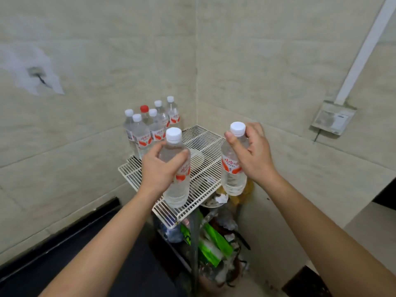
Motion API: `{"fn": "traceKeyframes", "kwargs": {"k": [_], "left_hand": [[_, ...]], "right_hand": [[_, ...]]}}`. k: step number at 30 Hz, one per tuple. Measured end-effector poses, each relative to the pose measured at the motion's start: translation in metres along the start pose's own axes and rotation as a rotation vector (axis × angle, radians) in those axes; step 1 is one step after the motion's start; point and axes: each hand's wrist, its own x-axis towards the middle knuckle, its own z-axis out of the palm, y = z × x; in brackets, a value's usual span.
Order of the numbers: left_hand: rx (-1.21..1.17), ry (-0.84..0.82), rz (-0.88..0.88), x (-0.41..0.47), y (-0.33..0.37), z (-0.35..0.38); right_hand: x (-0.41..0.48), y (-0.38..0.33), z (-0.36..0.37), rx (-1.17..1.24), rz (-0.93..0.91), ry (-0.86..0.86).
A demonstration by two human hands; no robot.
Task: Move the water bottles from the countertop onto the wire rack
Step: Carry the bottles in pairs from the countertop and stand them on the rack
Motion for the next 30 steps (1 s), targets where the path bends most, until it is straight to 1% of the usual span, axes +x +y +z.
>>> {"fn": "traceKeyframes", "kwargs": {"k": [2, 6, 10, 14, 17, 19, 22, 26, 30], "left_hand": [[0.063, -0.019, 0.029, 0.021, -0.007, 0.005], [0.087, 0.074, -0.02, 0.067, -0.028, 0.013], [0.218, 0.111, -0.039, 0.119, -0.056, 0.029], [0.327, 0.143, -0.015, 0.174, -0.075, 0.053], [0.372, 0.095, -0.003, 0.209, -0.085, 0.067], [0.399, 0.057, -0.03, 0.226, -0.094, 0.074], [0.388, -0.038, -0.078, 0.241, -0.107, 0.077], [0.412, -0.058, -0.13, 0.258, -0.109, 0.075], [0.608, -0.037, -0.043, 0.271, -0.096, 0.074]], "right_hand": [[0.031, 0.01, 0.014, 0.025, -0.009, -0.039], [0.085, 0.038, 0.055, 0.059, -0.047, -0.105], [0.136, 0.087, 0.103, 0.021, -0.081, -0.237], [0.188, 0.13, 0.138, 0.012, -0.086, -0.388], [0.226, 0.157, 0.156, 0.045, -0.135, -0.495], [0.247, 0.172, 0.167, 0.065, -0.146, -0.566], [0.265, 0.193, 0.181, 0.143, -0.082, -0.67], [0.274, 0.205, 0.187, 0.354, 0.05, -0.725], [0.285, 0.202, 0.185, 0.246, 0.032, -0.766]]}}
